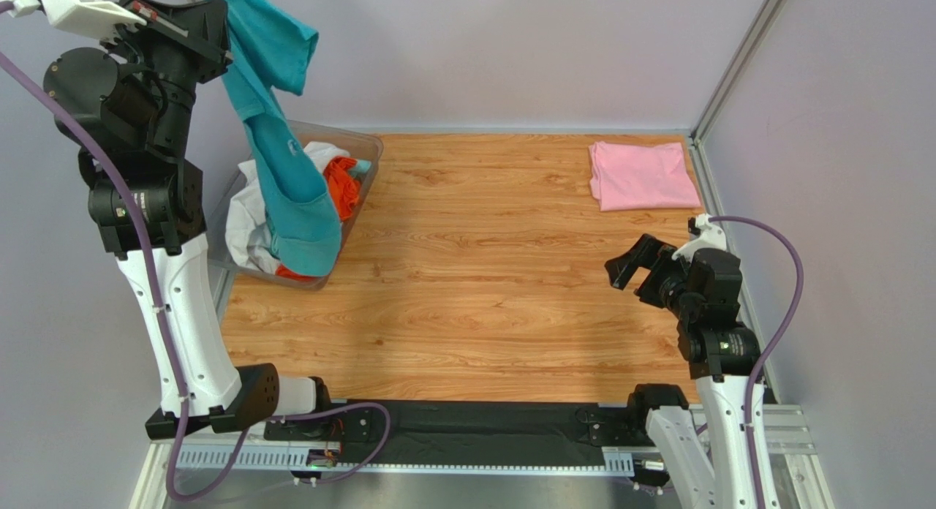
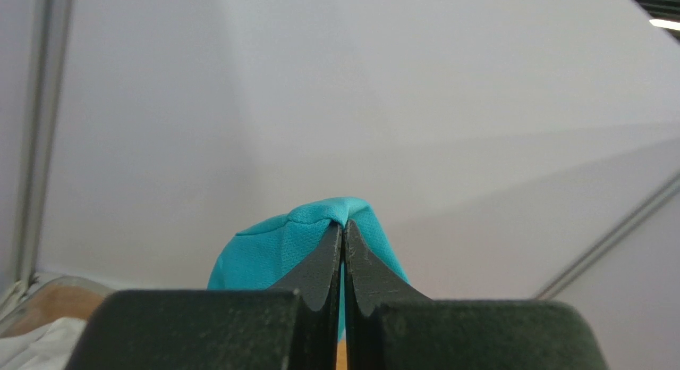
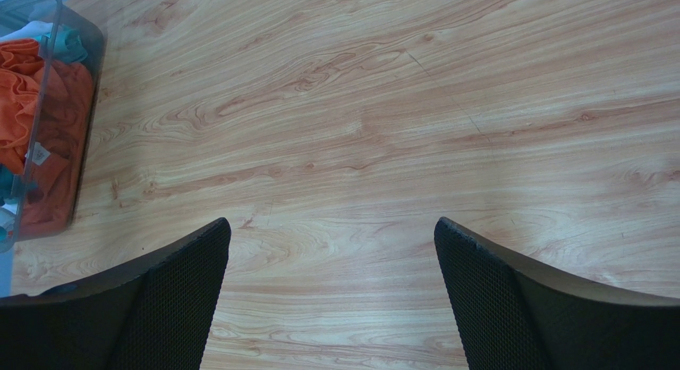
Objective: Fold and stack the t-shirts
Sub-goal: Move the tshirt to the center of the board, then flatten the tshirt out
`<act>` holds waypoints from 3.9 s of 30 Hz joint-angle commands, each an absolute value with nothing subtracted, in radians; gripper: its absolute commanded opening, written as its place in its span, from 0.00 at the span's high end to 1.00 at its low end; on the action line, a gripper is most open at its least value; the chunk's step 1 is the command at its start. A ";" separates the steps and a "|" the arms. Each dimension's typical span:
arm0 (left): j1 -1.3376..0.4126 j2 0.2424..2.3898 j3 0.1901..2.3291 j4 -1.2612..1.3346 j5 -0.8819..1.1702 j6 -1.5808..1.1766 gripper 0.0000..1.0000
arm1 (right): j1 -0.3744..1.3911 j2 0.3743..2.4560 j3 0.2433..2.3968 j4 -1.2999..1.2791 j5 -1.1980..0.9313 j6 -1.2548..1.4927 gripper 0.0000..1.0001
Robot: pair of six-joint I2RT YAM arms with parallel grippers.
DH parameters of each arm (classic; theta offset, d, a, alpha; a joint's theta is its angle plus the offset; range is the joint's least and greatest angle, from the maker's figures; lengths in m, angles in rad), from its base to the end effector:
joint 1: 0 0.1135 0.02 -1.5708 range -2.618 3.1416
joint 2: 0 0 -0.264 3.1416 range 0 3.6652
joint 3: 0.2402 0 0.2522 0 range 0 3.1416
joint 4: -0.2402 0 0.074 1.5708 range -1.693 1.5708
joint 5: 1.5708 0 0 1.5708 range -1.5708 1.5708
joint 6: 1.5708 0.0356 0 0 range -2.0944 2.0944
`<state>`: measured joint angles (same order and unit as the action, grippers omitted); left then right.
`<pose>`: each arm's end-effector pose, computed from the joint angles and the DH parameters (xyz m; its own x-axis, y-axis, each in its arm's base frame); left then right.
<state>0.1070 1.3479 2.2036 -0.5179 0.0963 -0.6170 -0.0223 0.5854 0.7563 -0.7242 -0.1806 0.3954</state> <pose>0.1795 0.0158 0.6315 0.2781 -0.5494 -0.7880 0.1775 0.8356 -0.5199 0.1240 0.0036 0.3029 -0.5352 0.3910 -0.7488 0.0816 0.9062 0.4148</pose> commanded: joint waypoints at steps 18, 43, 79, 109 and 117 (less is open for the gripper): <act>-0.365 1.394 2.241 -0.239 0.296 -0.666 1.00 | -0.021 0.554 0.775 -0.701 -0.196 0.377 0.00; -0.667 1.447 1.644 -0.268 -0.295 -0.517 1.00 | -0.012 0.584 0.736 -0.680 -0.412 0.382 0.00; -0.434 1.342 1.055 -0.376 -0.256 -0.727 1.00 | 0.552 1.720 1.083 -0.284 -0.032 0.181 0.46; -0.391 0.787 1.071 -0.589 -0.222 -0.762 1.00 | 0.554 0.750 1.247 -0.997 -0.080 0.275 1.00; -0.393 0.696 1.169 -0.548 -0.163 -0.747 1.00 | 0.557 0.773 1.413 -1.031 -0.043 0.271 1.00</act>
<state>-0.3973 0.6876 1.1061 -0.5812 -0.1802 -0.7567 0.5495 0.7288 1.3571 -0.9997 -0.0784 0.2691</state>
